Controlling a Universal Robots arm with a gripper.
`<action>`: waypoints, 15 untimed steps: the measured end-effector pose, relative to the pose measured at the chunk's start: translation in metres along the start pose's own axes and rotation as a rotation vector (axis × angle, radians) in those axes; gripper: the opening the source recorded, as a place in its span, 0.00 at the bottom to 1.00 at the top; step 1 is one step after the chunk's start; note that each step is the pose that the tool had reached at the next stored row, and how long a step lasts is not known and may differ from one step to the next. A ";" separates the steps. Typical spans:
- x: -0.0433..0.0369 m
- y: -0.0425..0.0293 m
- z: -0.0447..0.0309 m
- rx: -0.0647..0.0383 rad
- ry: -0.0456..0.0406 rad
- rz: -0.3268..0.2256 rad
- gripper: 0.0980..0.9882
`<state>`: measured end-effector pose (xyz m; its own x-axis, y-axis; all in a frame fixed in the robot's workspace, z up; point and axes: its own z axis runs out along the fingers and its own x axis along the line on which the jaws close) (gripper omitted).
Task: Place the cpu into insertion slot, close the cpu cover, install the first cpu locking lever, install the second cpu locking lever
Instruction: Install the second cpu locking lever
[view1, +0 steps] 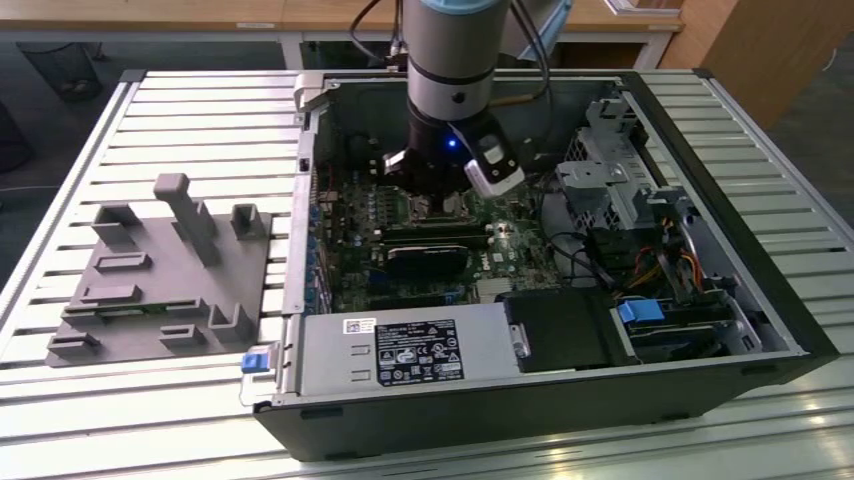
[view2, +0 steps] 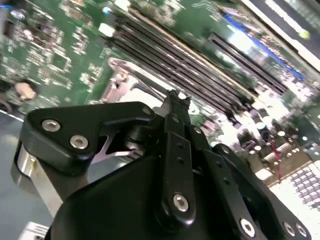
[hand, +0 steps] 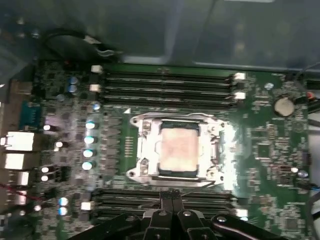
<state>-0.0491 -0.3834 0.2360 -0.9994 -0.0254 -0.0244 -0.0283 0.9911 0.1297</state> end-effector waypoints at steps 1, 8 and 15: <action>0.0024 -0.0002 0.0007 -0.001 0.0000 0.000 0.01; 0.0059 -0.0042 0.0093 -0.013 -0.0003 0.001 0.01; 0.0128 -0.0103 0.0117 -0.052 -0.0015 0.002 0.01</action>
<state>-0.0614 -0.3923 0.2227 -0.9994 -0.0231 -0.0256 -0.0274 0.9831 0.1812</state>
